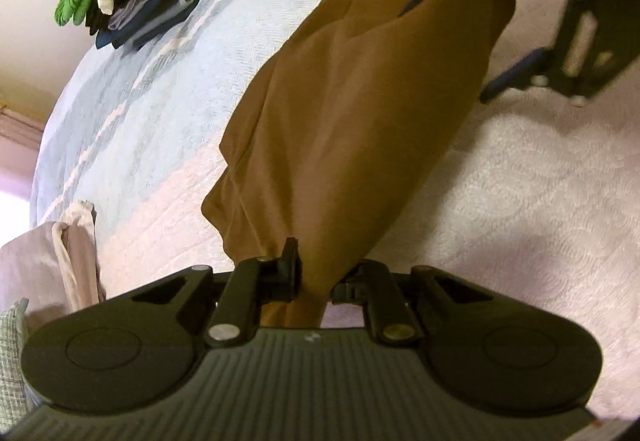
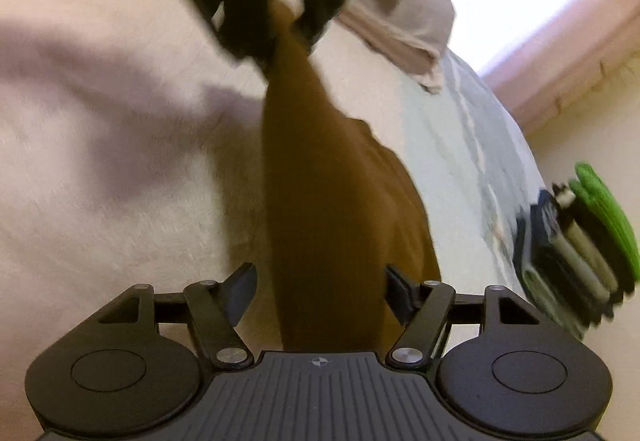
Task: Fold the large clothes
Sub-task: 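Lift the folded shirt with both grippers and carry it toward the clothes stack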
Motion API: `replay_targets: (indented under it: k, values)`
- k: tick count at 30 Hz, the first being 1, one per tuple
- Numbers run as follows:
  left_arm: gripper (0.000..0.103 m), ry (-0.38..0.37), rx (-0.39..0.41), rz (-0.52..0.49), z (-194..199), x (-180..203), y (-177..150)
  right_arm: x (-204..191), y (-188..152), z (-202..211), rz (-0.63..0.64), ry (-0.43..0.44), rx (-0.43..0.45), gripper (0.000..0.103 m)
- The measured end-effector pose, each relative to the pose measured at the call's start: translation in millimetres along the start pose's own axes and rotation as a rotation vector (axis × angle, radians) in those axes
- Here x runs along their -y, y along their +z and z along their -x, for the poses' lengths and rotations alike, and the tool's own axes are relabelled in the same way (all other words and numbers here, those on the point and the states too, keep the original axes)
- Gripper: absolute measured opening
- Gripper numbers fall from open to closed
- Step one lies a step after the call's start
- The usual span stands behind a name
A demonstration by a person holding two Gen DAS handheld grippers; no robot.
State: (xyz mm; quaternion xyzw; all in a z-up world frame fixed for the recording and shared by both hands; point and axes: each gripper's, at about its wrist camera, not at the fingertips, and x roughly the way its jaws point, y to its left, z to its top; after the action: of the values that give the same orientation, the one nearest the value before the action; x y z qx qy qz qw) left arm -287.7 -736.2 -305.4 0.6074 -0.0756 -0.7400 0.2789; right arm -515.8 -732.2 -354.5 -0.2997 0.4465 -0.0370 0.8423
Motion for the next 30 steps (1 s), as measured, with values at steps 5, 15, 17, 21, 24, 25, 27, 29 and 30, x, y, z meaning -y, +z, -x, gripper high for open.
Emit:
replay_targets:
  k: [5,15,17,21,24,25,27,29,30]
  values:
    - [0.01,-0.033,-0.025,0.026,19.4,5.8,12.3,38.4,-5.7,4.0,-0.036,0.092,-0.033,0.015]
    - [0.01,-0.152,0.004,0.189,124.5,-16.7,76.9,167.9,1.3,98.8,-0.071,0.384,-0.05,0.012]
    - [0.01,-0.144,0.026,0.187,143.1,-14.9,87.0,181.7,-0.9,120.0,-0.116,0.418,-0.056,0.012]
    - [0.01,-0.095,0.068,0.203,171.4,-10.1,104.4,192.6,-1.5,163.2,-0.102,0.371,-0.045,0.012]
    - [0.01,-0.076,0.087,0.218,189.3,-9.7,117.1,198.2,0.5,187.2,-0.067,0.332,-0.034,0.012]
    - [0.01,-0.073,0.092,0.218,194.8,-11.1,121.1,201.4,1.1,196.2,-0.059,0.321,-0.03,0.012]
    - [0.01,-0.067,0.097,0.214,205.2,-18.7,133.9,208.6,-0.7,210.6,-0.045,0.31,-0.022,0.012]
    - [0.01,-0.058,0.104,0.206,215.0,-30.4,148.6,221.3,-0.6,222.1,-0.026,0.308,-0.011,0.012]
    - [0.01,-0.051,0.106,0.202,217.1,-37.6,155.7,230.2,-2.0,225.2,-0.022,0.306,-0.004,0.012]
